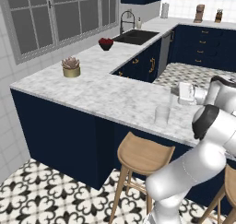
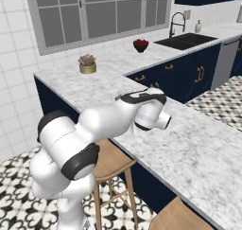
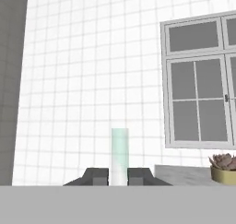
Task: Take a straw from the drawer in front and place it inside the glass cup on the dining counter.
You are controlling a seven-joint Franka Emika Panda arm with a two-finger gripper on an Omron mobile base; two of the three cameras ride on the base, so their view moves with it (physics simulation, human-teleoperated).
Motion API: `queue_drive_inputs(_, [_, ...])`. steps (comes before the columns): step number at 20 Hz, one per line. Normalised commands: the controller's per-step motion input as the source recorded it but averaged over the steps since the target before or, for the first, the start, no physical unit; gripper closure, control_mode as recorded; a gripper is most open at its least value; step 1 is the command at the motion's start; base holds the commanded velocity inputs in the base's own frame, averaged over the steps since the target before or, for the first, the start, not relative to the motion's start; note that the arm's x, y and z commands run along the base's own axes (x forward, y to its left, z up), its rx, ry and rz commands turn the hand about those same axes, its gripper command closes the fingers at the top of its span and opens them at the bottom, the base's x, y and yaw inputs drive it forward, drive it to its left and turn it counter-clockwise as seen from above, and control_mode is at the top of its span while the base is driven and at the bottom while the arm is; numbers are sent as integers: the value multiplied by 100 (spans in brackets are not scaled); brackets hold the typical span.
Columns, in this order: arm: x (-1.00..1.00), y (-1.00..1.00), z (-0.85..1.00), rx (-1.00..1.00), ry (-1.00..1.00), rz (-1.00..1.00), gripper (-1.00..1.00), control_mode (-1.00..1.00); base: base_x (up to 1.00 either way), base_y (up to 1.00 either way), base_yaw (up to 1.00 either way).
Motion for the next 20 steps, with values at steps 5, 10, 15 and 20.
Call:
queue_drive_inputs(5, [20, -2, -16, 0, 0, 1, 100, -100, 0, 0, 0])
queue_drive_inputs(10, [11, -17, -24, 0, 0, 1, 100, -100, 0, 0, 0])
queue_drive_inputs(15, [22, -5, -19, 0, 0, 2, 100, -100, 0, 0, 0])
queue_drive_inputs(20, [49, 2, -2, 0, 0, 0, 100, -100, 0, 0, 0])
